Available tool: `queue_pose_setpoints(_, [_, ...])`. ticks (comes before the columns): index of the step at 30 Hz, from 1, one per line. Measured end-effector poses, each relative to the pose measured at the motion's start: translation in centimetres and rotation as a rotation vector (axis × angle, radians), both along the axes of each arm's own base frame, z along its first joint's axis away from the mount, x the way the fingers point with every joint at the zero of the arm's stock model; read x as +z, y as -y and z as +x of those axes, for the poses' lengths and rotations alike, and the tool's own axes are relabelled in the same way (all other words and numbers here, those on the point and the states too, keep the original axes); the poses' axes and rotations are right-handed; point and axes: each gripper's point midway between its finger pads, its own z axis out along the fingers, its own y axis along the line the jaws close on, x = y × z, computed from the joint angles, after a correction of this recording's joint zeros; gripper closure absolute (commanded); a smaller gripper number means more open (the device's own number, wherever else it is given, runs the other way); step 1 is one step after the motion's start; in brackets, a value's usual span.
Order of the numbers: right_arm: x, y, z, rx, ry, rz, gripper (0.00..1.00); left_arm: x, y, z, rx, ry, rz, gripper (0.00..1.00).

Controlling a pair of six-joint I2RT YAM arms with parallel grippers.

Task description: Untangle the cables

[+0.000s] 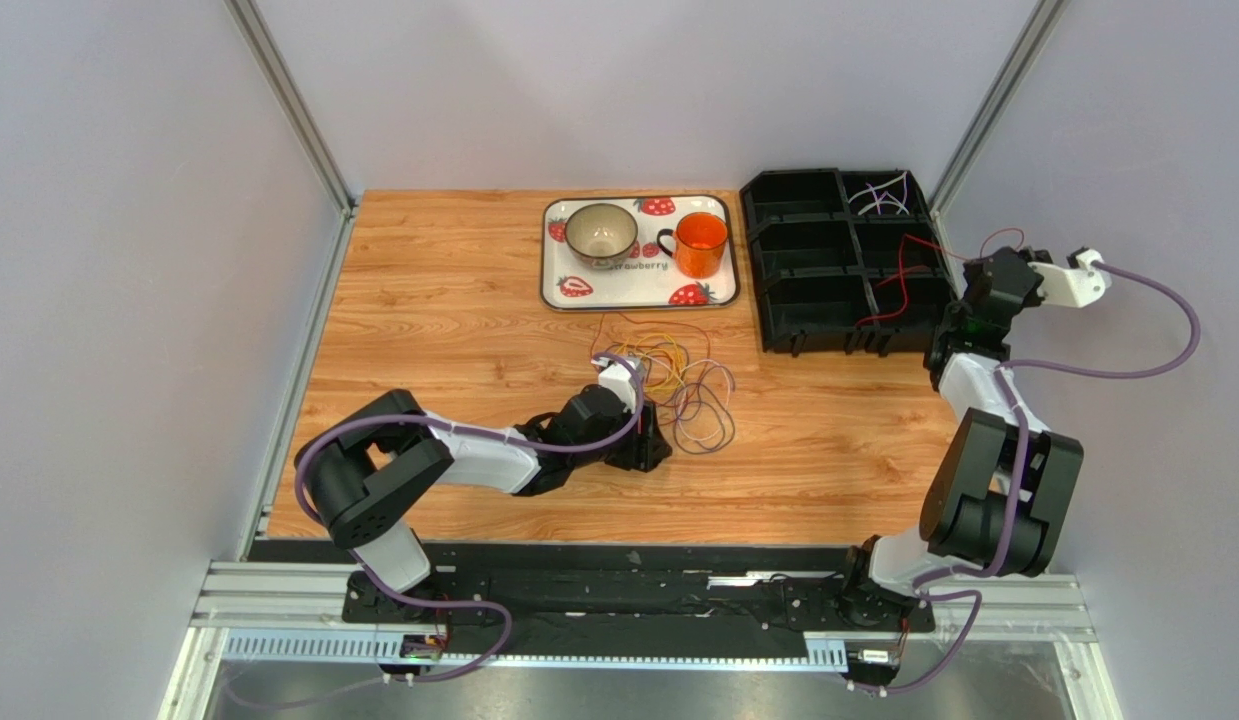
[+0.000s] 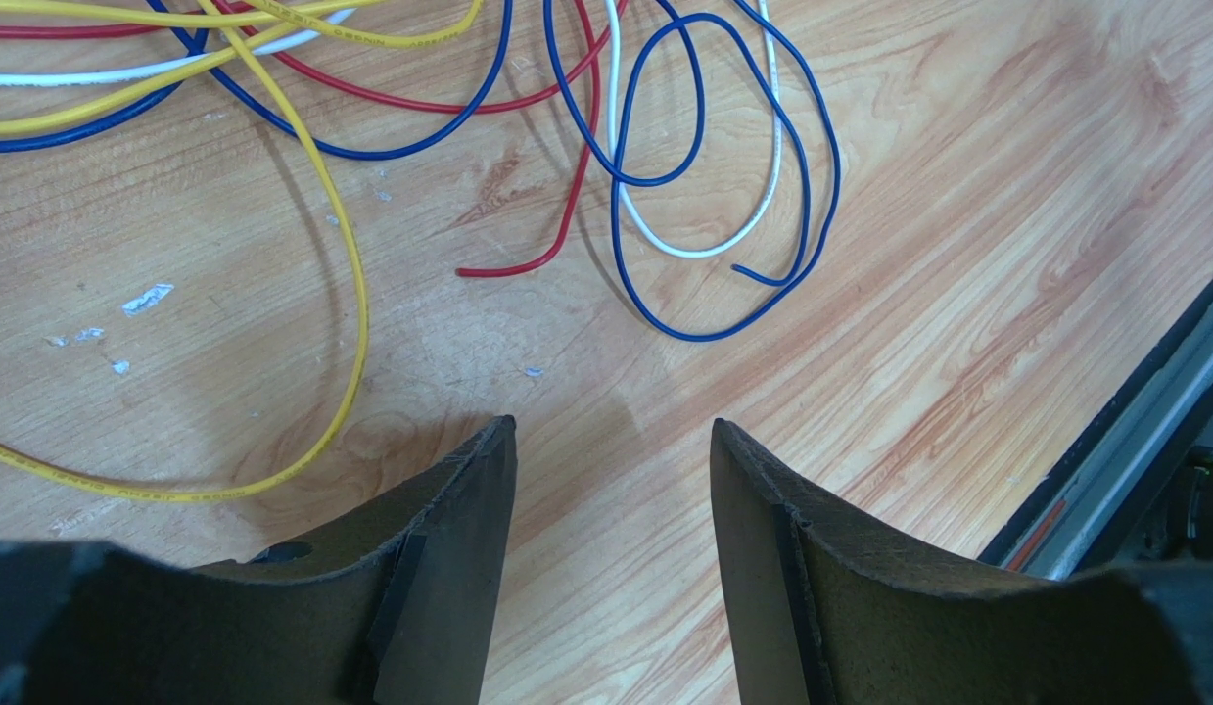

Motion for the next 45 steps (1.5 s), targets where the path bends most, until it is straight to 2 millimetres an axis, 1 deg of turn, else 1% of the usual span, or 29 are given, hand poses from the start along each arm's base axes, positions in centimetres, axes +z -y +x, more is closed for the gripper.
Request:
queue_pose_setpoints(6, [-2.0,0.2,0.1,0.002,0.011,0.049,1.0,0.0,0.0,0.0,-0.001,0.001,0.003,0.41])
queue_pose_setpoints(12, [-5.2,0.0,2.1,0.074,0.011,0.113,1.0,0.0,-0.1,0.0,-0.001,0.001,0.003,0.41])
queue_pose_setpoints(14, [-5.2,-0.3,2.5,0.098,0.02,0.119,1.0,0.0,-0.1,0.0,-0.001,0.001,0.003,0.41])
queue_pose_setpoints(15, [-4.7,-0.4,2.6,0.107,0.029,0.114,1.0,0.0,-0.1,0.0,-0.001,0.001,0.004,0.41])
queue_pose_setpoints(17, [-2.8,-0.3,3.3,0.123,0.064,0.094,1.0,0.0,-0.1,0.0,-0.001,0.001,0.005,0.41])
queue_pose_setpoints(18, [-1.2,-0.2,3.8,0.131,0.088,0.08,1.0,0.0,-0.1,0.0,-0.001,0.001,0.005,0.41])
queue_pose_setpoints(20, [2.3,0.1,4.6,0.138,0.144,0.051,1.0,0.0,-0.1,0.0,-0.001,0.001,0.007,0.41])
queue_pose_setpoints(22, [6.2,0.7,5.4,0.126,0.17,0.056,1.0,0.0,-0.1,0.0,-0.001,0.002,0.007,0.41])
queue_pose_setpoints(23, [7.8,0.9,5.6,0.118,0.178,0.059,1.0,-0.1,-0.1,0.0,-0.001,0.001,0.008,0.41])
queue_pose_setpoints(24, [9.5,1.3,5.6,0.099,0.176,0.068,1.0,-0.1,-0.1,0.0,0.0,0.001,0.009,0.41])
queue_pose_setpoints(26, [13.9,1.7,5.6,0.048,0.192,0.075,1.0,-0.1,-0.1,0.0,0.0,0.001,0.01,0.41])
queue_pose_setpoints(27, [15.6,1.9,5.3,0.012,0.197,0.077,1.0,-0.1,-0.1,0.0,0.0,0.001,0.01,0.41])
queue_pose_setpoints(28, [17.1,2.2,4.8,-0.034,0.197,0.082,1.0,-0.1,-0.1,0.0,0.0,0.001,0.01,0.42])
queue_pose_setpoints(29, [18.2,2.1,4.4,-0.071,0.198,0.085,1.0,-0.1,-0.1,0.0,0.0,0.001,0.01,0.42])
queue_pose_setpoints(30, [18.8,2.0,4.0,-0.112,0.194,0.09,1.0,-0.1,-0.1,0.0,0.0,0.001,0.011,0.42])
queue_pose_setpoints(32, [18.6,1.5,3.3,-0.183,0.157,0.109,1.0,-0.1,-0.1,0.0,0.0,0.0,0.013,0.42])
queue_pose_setpoints(33, [17.9,1.3,3.0,-0.214,0.132,0.123,1.0,-0.1,-0.1,0.0,0.001,-0.001,0.014,0.42])
queue_pose_setpoints(36, [15.1,0.8,3.1,-0.269,0.045,0.171,1.0,-0.1,-0.2,0.0,0.002,-0.001,0.015,0.43])
queue_pose_setpoints(41, [9.5,1.8,3.0,-0.381,-0.1,0.268,1.0,-0.1,-0.2,0.0,0.004,-0.001,0.017,0.43])
queue_pose_setpoints(43, [7.8,1.8,2.7,-0.407,-0.142,0.299,1.0,-0.1,-0.2,0.0,0.004,-0.002,0.018,0.43])
queue_pose_setpoints(45, [6.7,1.6,2.2,-0.416,-0.175,0.323,1.0,-0.1,-0.2,0.1,0.004,-0.002,0.018,0.43])
